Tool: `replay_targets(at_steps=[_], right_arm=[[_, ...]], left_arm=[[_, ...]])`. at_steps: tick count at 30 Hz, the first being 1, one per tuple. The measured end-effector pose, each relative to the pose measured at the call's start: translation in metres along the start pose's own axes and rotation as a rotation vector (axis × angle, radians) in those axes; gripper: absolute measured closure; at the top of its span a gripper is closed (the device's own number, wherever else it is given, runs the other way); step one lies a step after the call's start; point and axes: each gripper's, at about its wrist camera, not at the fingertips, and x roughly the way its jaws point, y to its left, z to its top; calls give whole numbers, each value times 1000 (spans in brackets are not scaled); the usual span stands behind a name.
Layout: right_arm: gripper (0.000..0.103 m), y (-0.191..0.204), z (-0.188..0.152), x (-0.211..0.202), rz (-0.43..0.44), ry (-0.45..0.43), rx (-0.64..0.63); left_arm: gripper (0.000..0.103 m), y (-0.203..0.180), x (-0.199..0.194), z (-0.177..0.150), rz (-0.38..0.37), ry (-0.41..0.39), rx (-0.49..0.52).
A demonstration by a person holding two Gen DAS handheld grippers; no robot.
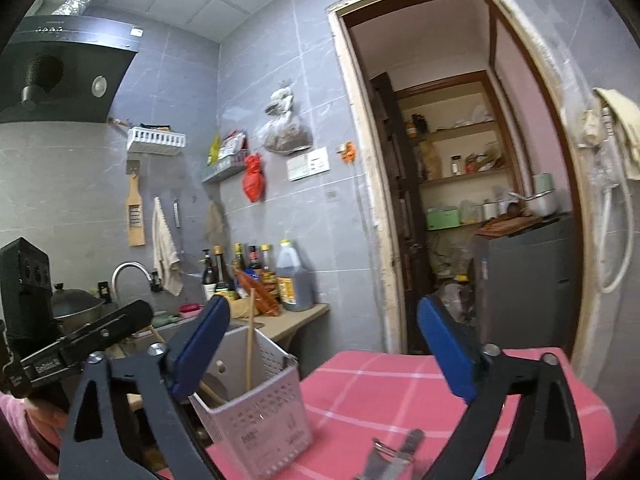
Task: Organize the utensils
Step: 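Move both open tools down over the remaining utensils on the tablecloth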
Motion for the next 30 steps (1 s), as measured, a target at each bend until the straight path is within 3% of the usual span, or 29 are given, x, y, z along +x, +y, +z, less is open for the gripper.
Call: replay_targets(at_steps=[3,15,30], right_arm=[[1,-6,0,-20,-39,6,-4],[1,-45,-8,-83,-161,89,-18],[2,-119,-43,-72,-210,368,110]], left_arm=[[0,-10,-7,-3,-20,13,-3],[0,-52,-8,-30,-101,124,-37],[0,-88,31,-71,-169,338,-1]])
